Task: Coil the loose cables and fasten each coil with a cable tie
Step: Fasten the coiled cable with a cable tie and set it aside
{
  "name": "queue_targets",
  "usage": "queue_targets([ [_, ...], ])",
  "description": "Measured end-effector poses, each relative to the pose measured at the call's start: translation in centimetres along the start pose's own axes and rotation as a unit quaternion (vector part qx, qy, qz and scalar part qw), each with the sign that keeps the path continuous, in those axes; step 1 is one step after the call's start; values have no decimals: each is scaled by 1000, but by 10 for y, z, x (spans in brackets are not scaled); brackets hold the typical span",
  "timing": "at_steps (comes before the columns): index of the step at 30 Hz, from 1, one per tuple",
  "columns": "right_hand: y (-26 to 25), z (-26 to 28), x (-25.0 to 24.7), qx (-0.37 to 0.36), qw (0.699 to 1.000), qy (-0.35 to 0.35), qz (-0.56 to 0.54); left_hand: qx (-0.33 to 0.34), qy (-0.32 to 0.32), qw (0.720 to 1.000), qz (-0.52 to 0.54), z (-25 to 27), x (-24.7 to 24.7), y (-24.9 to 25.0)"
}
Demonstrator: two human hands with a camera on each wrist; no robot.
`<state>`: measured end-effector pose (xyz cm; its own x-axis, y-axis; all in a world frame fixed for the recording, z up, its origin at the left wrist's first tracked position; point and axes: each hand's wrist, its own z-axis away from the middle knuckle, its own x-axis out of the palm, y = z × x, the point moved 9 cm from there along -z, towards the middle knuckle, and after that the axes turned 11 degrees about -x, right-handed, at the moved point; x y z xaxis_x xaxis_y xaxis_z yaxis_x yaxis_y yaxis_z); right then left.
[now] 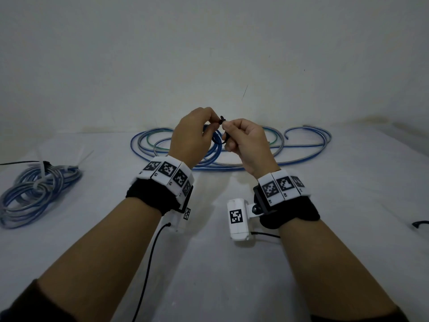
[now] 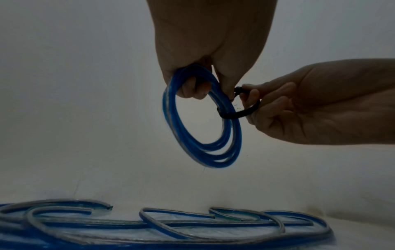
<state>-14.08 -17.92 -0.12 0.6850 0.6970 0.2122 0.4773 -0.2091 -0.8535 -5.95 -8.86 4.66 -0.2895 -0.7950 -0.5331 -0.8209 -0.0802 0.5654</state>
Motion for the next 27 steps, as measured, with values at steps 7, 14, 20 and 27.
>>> queue_targets([
  [7,-3,-1,0,3,1000,-9,-27,4,-4,999,-36,-3,0,4],
  [14,11,-5,-17,68,996,46,-40,28,-64,997,-29,7,12,16],
  [20,16,-10,-38,131,984,114,-44,23,-127,992,3,16,21,20],
  [27,5,0,-12,126,992,12,-13,-14,-124,992,24,14,12,12],
])
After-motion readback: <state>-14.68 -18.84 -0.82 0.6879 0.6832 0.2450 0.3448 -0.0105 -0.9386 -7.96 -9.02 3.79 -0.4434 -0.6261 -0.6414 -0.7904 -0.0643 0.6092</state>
